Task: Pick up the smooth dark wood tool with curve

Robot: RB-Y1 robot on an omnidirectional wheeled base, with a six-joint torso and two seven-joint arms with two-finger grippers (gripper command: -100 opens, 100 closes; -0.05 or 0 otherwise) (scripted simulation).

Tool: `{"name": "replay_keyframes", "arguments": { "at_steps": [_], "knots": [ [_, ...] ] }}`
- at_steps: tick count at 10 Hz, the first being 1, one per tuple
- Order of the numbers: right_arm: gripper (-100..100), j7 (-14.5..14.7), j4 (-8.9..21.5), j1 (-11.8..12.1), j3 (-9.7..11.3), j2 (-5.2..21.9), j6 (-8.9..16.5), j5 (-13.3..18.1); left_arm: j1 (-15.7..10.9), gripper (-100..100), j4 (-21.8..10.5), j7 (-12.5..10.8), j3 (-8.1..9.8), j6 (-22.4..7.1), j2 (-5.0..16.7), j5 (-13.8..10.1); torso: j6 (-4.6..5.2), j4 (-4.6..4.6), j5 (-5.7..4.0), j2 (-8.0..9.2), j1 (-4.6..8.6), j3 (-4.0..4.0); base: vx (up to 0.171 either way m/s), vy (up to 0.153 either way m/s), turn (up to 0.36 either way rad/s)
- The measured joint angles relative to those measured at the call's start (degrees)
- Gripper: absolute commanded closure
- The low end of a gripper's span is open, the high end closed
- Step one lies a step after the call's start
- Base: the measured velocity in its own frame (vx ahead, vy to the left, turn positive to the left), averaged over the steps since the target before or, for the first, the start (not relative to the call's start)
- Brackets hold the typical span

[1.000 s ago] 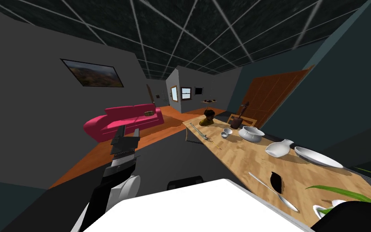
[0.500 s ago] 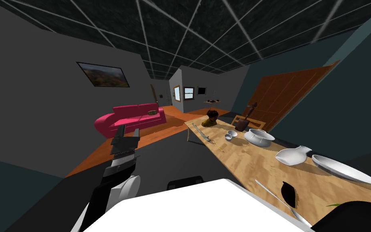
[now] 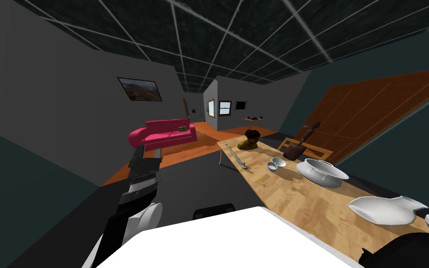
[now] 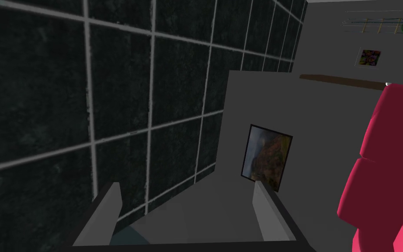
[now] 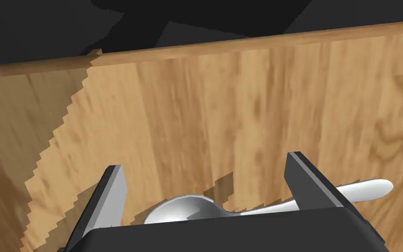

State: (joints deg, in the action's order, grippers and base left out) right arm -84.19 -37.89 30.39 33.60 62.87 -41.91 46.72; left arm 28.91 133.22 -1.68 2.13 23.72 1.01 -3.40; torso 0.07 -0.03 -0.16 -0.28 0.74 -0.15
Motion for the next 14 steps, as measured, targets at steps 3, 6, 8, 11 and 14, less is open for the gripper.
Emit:
{"name": "replay_keyframes", "arguments": {
  "at_steps": [3, 6, 8, 11, 14],
  "knots": [
    [-100, -2.4, -0.5, -0.7, 1.8, 1.3, 2.6, 2.2, 0.0, 0, 0.0, 0.0, 0.0, 0.0, 0.0, 0.0, 0.03, 0.02, 0.02, 0.14, -0.06, 0.07, 0.024, -0.167, 0.162],
    [0, -3.2, 1.7, -2.6, 3.1, 1.1, 3.9, 4.0, 0.0, 0, 0.0, 0.0, 0.0, 0.0, 0.0, 0.0, 0.09, 0.05, 0.0, 0.24, -0.21, 0.14, -0.002, -0.116, 0.068],
    [-100, -4.4, 1.7, -2.8, 3.4, 0.9, 4.0, 4.1, 0.0, 0, 0.0, 0.0, -0.02, 0.0, 0.0, 0.0, 0.01, 0.1, 0.13, 0.5, -0.66, 0.27, -0.141, -0.002, 0.32],
    [-100, -8.9, 2.6, -4.3, 4.4, -0.1, 4.1, 4.5, 0.0, 0, 0.0, 0.0, -0.02, 0.0, 0.0, 0.0, 0.11, 0.2, 0.14, 0.93, -0.69, 0.54, -0.175, 0.001, 0.187],
    [-100, -13.0, 3.1, -5.4, 5.3, -0.8, 4.3, 4.8, 0.0, 0, 0.0, 0.0, -0.02, 0.0, 0.0, 0.0, 0.09, 0.17, 0.15, 0.75, -0.72, 0.43, -0.137, 0.014, 0.194]
  ]
}}
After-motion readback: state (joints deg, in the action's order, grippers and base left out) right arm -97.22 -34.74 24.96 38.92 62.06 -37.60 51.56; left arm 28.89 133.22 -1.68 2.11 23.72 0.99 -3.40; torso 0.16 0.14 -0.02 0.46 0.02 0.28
